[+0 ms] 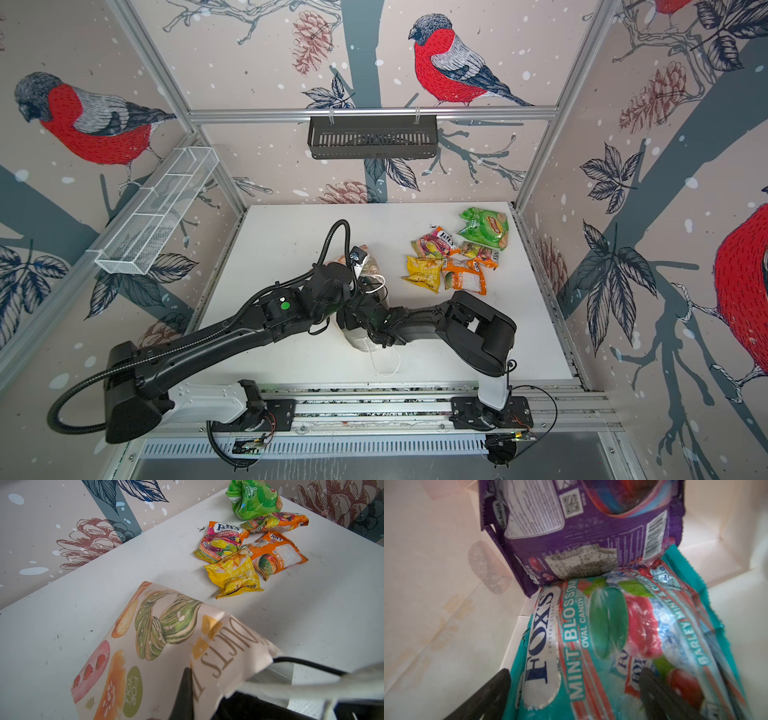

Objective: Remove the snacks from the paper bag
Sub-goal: 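Close the right gripper on the teal Mint Blossom packet inside the bag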

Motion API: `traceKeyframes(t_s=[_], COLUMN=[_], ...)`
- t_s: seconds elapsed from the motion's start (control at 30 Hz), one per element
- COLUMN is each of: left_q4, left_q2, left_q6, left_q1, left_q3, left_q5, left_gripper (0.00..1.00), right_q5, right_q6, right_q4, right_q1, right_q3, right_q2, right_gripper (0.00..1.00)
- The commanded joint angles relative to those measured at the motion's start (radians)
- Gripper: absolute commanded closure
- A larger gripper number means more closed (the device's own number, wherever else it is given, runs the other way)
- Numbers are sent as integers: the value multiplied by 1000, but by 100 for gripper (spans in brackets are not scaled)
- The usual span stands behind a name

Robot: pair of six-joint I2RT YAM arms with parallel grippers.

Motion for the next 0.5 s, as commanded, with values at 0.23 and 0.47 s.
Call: traceKeyframes(t_s=[0.23, 0.47], left_q4=[74, 78], left_q2=[8, -3], left_q6=[-6, -5], left_q1=[2, 2], left_q3=[-9, -24], left_q5=[-18, -26], left_gripper=[100, 100], right_q5=[16, 84], right_q6=[11, 10], right_q4=[-234, -291], right_q1=[30, 35], right_q3=[208, 242], right_q2=[194, 210], right_gripper=[1, 18])
